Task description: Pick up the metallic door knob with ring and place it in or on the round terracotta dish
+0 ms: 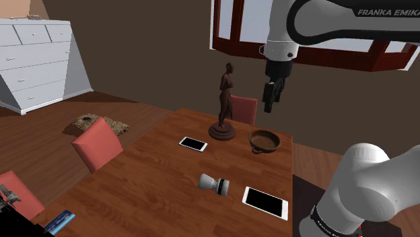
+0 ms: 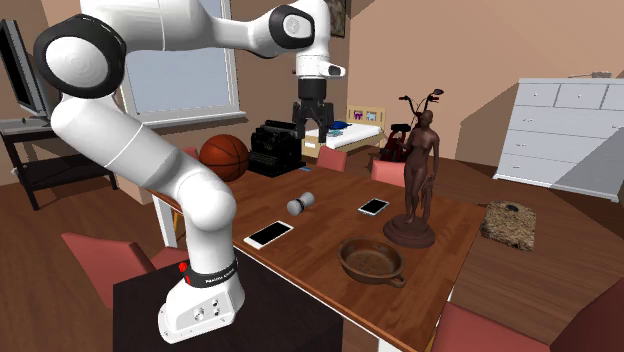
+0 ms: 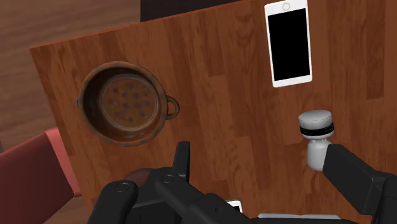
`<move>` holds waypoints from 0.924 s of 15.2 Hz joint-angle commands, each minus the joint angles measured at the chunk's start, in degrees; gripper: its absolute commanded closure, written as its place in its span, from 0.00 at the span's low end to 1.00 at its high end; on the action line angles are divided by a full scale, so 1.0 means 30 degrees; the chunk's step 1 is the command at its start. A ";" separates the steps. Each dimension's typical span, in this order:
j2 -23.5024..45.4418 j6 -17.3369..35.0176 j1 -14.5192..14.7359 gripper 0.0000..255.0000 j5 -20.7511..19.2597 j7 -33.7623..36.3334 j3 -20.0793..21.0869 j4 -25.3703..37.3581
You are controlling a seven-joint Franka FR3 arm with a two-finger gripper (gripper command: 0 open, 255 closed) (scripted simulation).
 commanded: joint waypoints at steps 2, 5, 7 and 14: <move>0.0098 0.0581 0.0149 0.00 0.0161 0.0047 0.0114 -0.0470; 0.0533 0.2358 0.0619 0.00 0.0643 0.0171 0.0473 -0.1765; 0.0946 0.3574 0.0950 0.00 0.0964 0.0240 0.0726 -0.2530; 0.3203 0.8021 0.2158 0.00 0.2088 0.0389 0.1713 -0.4538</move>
